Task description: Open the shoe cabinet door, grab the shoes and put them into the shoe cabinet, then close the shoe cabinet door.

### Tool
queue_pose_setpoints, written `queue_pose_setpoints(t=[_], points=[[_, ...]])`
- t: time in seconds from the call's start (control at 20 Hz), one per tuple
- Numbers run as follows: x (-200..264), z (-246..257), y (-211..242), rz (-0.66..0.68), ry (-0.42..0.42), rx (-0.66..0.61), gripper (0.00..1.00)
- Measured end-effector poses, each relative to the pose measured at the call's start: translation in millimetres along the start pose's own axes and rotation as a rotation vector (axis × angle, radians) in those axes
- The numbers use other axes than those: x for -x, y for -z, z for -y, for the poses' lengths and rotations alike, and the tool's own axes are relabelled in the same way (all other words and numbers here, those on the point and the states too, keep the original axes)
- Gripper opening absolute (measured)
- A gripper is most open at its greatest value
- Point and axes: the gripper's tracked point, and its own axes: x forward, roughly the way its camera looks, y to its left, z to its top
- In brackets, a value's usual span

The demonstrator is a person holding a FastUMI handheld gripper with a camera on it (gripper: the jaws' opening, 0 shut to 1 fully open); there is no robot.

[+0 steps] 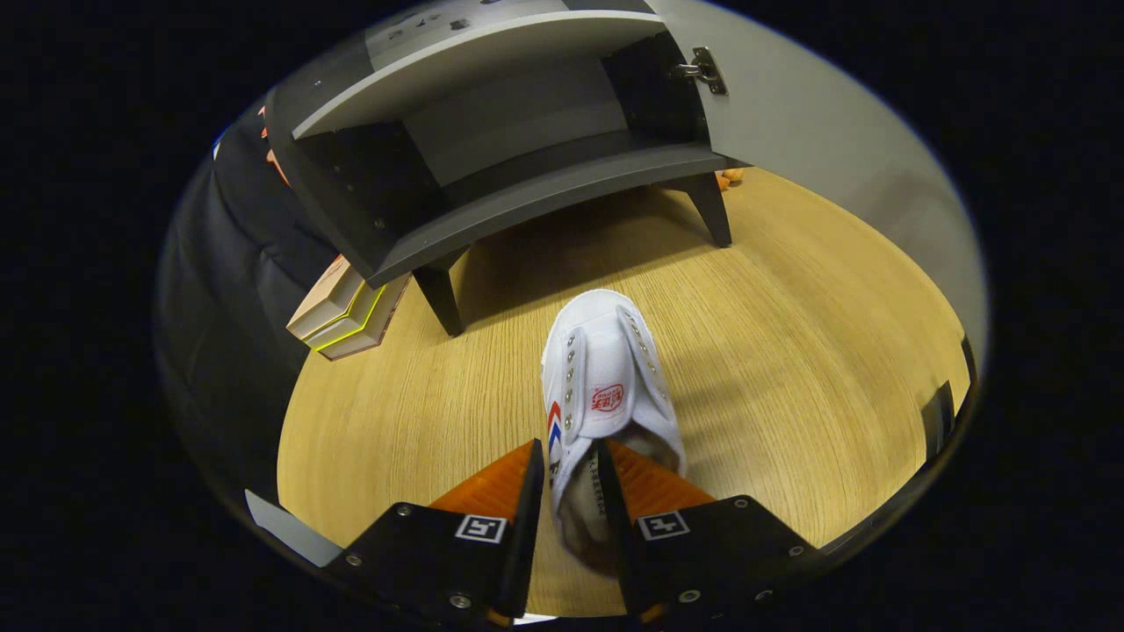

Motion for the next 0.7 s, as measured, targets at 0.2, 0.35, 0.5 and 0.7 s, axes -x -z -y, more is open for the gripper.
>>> queue_pose_setpoints(t=[0.2, 0.35, 0.5, 0.7], points=[[-18, -1, -7, -0.013, -0.003, 0.005, 0.29], [-22, -5, -9, -0.022, -0.012, 0.0, 0.17], [-22, -8, -10, -0.032, -0.016, -0.011, 0.03], [-13, -7, -22, -0.023, -0.022, -0.034, 0.01]])
